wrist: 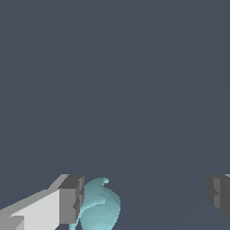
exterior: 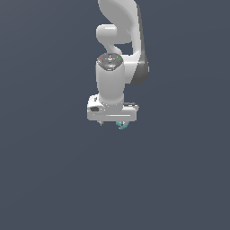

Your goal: Pick up the object and move it to a goal position.

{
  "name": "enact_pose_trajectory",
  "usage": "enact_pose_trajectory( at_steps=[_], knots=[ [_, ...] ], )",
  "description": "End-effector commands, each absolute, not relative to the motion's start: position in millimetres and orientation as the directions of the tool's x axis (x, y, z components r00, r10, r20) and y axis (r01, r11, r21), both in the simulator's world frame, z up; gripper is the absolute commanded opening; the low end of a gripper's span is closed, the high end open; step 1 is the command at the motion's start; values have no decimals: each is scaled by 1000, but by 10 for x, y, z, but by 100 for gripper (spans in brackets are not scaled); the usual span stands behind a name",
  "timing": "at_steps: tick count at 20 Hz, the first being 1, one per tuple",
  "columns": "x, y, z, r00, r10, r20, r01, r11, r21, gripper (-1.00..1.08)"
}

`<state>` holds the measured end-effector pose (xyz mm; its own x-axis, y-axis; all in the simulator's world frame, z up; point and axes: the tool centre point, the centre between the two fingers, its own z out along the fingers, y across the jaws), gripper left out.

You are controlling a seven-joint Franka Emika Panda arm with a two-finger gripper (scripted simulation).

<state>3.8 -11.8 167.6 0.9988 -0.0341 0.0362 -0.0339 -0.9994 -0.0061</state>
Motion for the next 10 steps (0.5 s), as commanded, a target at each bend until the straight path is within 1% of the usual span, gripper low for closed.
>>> enact_pose_trajectory(
  at_steps=[1, 10],
  knots=[
    [38, -118, 1676, 999, -34, 36, -34, -999, -6, 100],
    [16, -159, 1612, 999, -31, 34, -31, -999, -17, 100]
  ],
)
